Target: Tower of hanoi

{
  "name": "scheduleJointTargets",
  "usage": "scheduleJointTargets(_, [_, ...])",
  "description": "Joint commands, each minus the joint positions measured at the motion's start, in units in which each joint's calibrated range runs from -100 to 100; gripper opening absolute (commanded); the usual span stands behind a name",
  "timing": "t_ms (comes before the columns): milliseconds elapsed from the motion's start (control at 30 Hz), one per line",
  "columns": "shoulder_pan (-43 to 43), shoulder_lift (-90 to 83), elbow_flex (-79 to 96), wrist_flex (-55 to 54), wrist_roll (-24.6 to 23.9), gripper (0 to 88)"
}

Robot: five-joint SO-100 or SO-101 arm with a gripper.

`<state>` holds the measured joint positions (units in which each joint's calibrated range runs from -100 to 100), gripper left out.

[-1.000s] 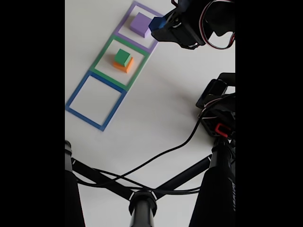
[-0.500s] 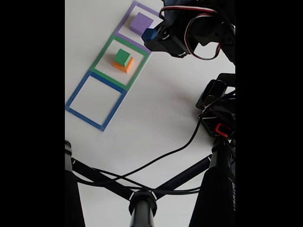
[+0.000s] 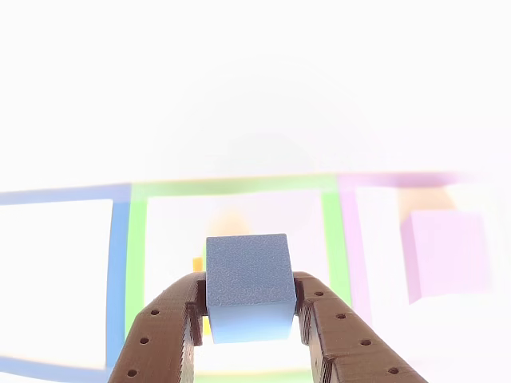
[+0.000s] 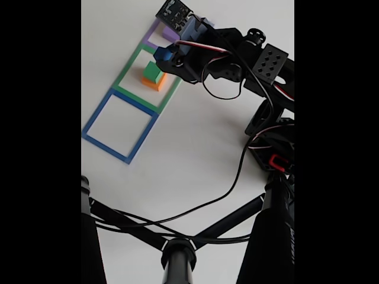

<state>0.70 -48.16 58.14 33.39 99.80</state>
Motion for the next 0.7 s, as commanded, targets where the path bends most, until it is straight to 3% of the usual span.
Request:
scheduleJointTargets(0, [-0.60, -0.65, 7.77, -16.54, 0.20, 3.6])
scheduleJointTargets(233, [-0.70, 5.49, 18.23, -37.44, 0.20, 3.6])
scheduleJointTargets(667, [-0.50, 16.47, 24.14, -55.82, 0.20, 3.6])
